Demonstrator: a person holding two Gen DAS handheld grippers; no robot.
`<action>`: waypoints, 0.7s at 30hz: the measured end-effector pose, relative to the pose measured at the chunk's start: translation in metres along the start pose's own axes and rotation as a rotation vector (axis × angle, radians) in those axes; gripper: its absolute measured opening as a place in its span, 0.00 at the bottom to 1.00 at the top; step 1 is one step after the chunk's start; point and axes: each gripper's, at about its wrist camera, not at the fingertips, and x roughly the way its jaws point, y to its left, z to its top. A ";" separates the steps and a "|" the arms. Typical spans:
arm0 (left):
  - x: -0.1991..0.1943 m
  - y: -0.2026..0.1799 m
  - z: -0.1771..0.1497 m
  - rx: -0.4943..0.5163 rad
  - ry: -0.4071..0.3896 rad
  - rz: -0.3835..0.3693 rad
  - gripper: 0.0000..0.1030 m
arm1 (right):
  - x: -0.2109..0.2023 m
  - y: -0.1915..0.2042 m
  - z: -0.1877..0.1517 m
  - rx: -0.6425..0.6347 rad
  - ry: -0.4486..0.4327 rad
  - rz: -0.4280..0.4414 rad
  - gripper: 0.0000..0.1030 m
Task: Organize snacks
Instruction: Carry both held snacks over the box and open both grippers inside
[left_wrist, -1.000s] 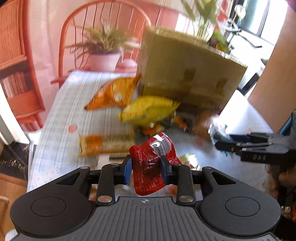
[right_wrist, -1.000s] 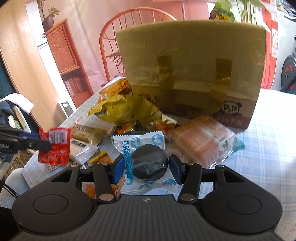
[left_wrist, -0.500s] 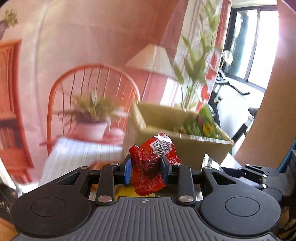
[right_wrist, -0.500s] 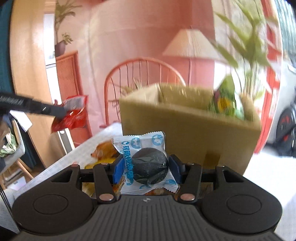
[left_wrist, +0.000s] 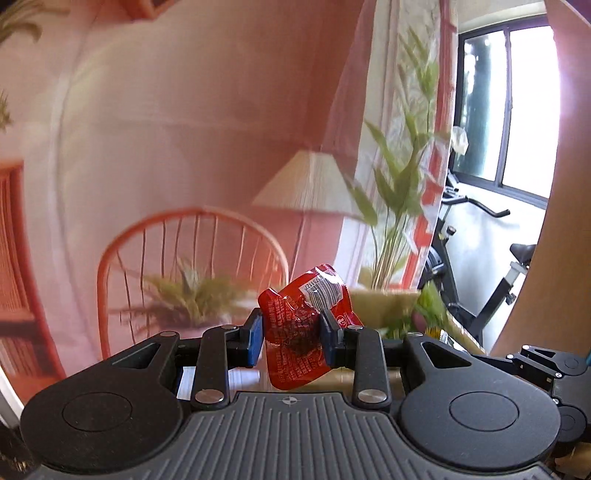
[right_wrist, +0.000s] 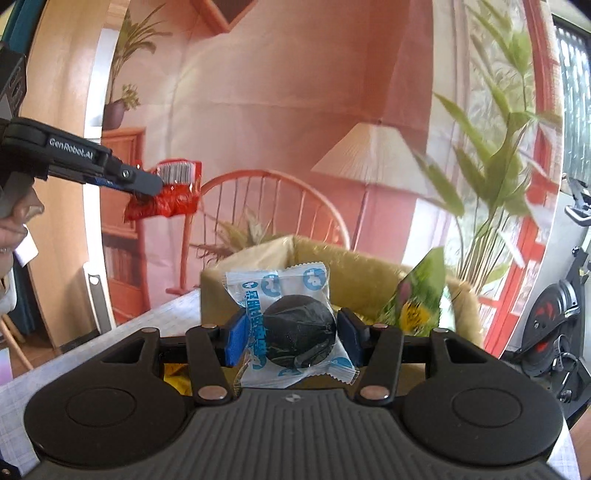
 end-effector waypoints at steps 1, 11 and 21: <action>0.000 -0.001 0.006 0.006 -0.006 0.001 0.33 | 0.000 -0.002 0.004 0.001 -0.008 -0.003 0.53; 0.033 -0.004 0.049 -0.005 -0.001 -0.026 0.33 | 0.015 -0.011 0.037 -0.030 -0.059 -0.026 0.53; 0.046 -0.015 0.083 0.073 -0.013 -0.024 0.33 | 0.028 -0.045 0.070 -0.008 -0.103 -0.046 0.53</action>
